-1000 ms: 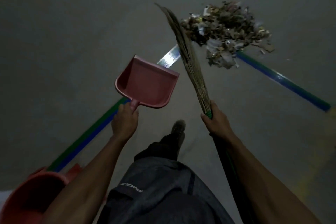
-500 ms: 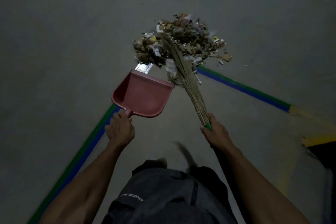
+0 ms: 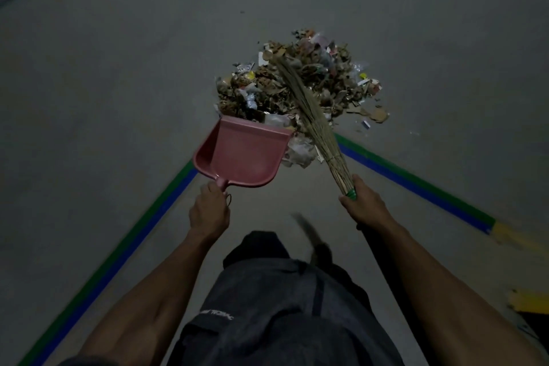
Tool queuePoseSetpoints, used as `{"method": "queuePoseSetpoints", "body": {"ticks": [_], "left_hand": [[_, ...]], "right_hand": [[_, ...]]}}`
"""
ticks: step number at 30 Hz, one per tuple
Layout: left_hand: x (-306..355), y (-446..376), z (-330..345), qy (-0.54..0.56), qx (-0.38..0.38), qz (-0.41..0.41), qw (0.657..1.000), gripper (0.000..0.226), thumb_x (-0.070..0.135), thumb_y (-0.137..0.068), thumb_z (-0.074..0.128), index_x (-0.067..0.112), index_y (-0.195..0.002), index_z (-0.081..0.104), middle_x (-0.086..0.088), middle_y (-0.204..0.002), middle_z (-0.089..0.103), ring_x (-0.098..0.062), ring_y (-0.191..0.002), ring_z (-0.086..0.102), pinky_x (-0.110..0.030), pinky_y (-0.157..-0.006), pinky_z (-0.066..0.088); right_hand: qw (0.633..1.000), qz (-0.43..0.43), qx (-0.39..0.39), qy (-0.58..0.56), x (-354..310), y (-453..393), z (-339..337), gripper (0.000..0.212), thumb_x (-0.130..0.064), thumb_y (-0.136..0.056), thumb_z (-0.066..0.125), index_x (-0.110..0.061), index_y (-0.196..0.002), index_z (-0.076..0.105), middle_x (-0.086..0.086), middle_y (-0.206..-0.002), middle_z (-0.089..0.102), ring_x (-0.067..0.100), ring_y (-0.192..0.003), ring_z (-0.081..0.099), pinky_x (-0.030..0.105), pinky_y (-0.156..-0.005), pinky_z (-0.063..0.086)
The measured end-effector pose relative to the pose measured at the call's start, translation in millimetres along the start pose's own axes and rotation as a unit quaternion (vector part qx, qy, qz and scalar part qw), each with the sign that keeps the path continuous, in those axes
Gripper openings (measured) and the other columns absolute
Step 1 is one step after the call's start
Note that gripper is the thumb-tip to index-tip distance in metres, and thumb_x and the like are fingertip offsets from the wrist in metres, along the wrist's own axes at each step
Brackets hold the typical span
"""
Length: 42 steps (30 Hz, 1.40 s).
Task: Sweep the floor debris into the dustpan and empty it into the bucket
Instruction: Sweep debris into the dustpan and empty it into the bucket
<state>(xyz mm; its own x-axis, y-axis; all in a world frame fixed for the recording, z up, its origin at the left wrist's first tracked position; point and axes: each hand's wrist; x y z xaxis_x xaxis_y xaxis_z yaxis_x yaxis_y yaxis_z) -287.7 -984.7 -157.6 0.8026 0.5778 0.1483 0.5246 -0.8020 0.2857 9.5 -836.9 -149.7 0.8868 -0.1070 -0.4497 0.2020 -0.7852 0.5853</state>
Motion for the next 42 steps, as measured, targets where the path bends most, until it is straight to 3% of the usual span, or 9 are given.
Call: {"method": "queuePoseSetpoints", "body": {"ticks": [6, 10, 16, 18, 21, 24, 30, 33, 42], "left_hand": [[59.6, -32.5, 0.6, 0.017, -0.002, -0.035, 0.999, 0.032, 0.020, -0.099, 0.045, -0.004, -0.120, 0.046, -0.020, -0.112, 0.053, -0.034, -0.092, 0.055, -0.037, -0.063, 0.038], [87.1, -69.4, 9.1, 0.044, -0.012, -0.073, 0.996, 0.047, 0.020, -0.098, 0.049, -0.003, -0.137, 0.035, -0.021, -0.116, 0.052, -0.036, -0.095, 0.056, -0.040, -0.066, 0.042], [119.8, -139.6, 22.2, 0.103, -0.017, -0.111, 0.988, 0.053, 0.022, -0.104, 0.036, 0.009, -0.151, 0.017, -0.023, -0.114, 0.049, -0.036, -0.090, 0.054, -0.039, -0.067, 0.040], [128.7, -160.2, 19.6, 0.131, -0.038, -0.130, 0.982, 0.055, 0.022, -0.104, 0.032, 0.016, -0.154, 0.010, -0.023, -0.115, 0.046, -0.036, -0.090, 0.053, -0.042, -0.073, 0.045], [140.1, -185.9, 14.0, 0.152, -0.049, -0.157, 0.975, 0.056, 0.022, -0.105, 0.029, 0.023, -0.155, 0.005, -0.022, -0.118, 0.044, -0.035, -0.093, 0.051, -0.045, -0.080, 0.045], [150.0, -208.0, 7.6, 0.163, -0.051, -0.178, 0.969, 0.054, 0.021, -0.105, 0.029, 0.021, -0.155, 0.009, -0.023, -0.117, 0.044, -0.037, -0.092, 0.052, -0.046, -0.080, 0.046], [175.7, -234.4, 4.4, 0.176, -0.032, -0.239, 0.954, 0.040, 0.016, -0.101, 0.035, 0.017, -0.141, 0.031, -0.019, -0.100, 0.044, -0.033, -0.075, 0.051, -0.039, -0.067, 0.043], [193.7, -240.4, 7.4, 0.184, -0.026, -0.283, 0.941, 0.034, 0.015, -0.101, 0.037, 0.017, -0.135, 0.036, -0.013, -0.092, 0.038, -0.027, -0.069, 0.043, -0.037, -0.063, 0.039], [261.9, -234.3, 30.5, 0.207, -0.001, -0.435, 0.876, 0.031, 0.015, -0.100, 0.038, 0.014, -0.131, 0.042, -0.021, -0.101, 0.047, -0.025, -0.071, 0.041, -0.038, -0.066, 0.039]], "right_hand": [[0.998, -0.023, -0.042, 0.029, -2.9, -66.6, -66.8, 0.076, -0.035, -0.096, 0.055, -0.027, -0.157, 0.011, 0.010, -0.149, 0.042, 0.026, -0.081, 0.060, 0.036, -0.048, 0.058], [0.996, -0.037, -0.069, 0.047, -22.5, -115.1, -93.5, 0.075, -0.033, -0.097, 0.054, -0.025, -0.157, 0.010, 0.010, -0.150, 0.041, 0.028, -0.083, 0.063, 0.043, -0.056, 0.060], [0.987, -0.065, -0.111, 0.095, -53.1, -201.8, -133.5, 0.070, -0.036, -0.099, 0.050, -0.020, -0.156, 0.014, 0.014, -0.147, 0.044, 0.035, -0.113, 0.057, 0.055, -0.088, 0.054], [0.983, -0.070, -0.121, 0.115, -64.4, -227.0, -147.9, 0.071, -0.036, -0.099, 0.050, -0.019, -0.156, 0.012, 0.012, -0.150, 0.041, 0.037, -0.114, 0.057, 0.052, -0.087, 0.054], [0.980, -0.102, -0.114, 0.125, -79.1, -263.1, -165.4, 0.059, -0.030, -0.098, 0.053, -0.014, -0.149, 0.028, 0.015, -0.139, 0.049, 0.034, -0.105, 0.058, 0.042, -0.077, 0.050], [0.976, -0.115, -0.125, 0.135, -94.6, -295.8, -179.2, 0.055, -0.026, -0.096, 0.055, -0.012, -0.145, 0.033, 0.017, -0.136, 0.052, 0.031, -0.109, 0.056, 0.031, -0.078, 0.038], [0.963, -0.146, -0.161, 0.160, -122.8, -353.0, -194.3, 0.045, -0.022, -0.093, 0.054, -0.016, -0.135, 0.040, 0.013, -0.107, 0.060, 0.018, -0.070, 0.050, 0.031, -0.061, 0.038], [0.949, -0.175, -0.181, 0.190, -130.1, -384.7, -201.2, 0.046, -0.024, -0.092, 0.057, -0.015, -0.134, 0.041, 0.010, -0.106, 0.059, 0.024, -0.078, 0.049, 0.030, -0.065, 0.035], [0.874, -0.269, -0.262, 0.309, -134.2, -464.3, -207.6, 0.038, -0.028, -0.091, 0.061, -0.010, -0.121, 0.048, 0.017, -0.110, 0.063, 0.034, -0.095, 0.063, 0.030, -0.067, 0.038]]}}
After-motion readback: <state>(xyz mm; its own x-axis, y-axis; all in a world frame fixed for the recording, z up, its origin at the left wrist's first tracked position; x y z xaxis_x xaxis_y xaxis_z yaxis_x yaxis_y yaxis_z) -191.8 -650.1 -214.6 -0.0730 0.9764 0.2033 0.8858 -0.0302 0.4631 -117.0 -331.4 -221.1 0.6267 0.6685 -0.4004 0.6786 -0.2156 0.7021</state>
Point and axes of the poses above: each hand's wrist, its own y-axis away from the middle knuckle, its own z-axis out of the palm, x = y × z
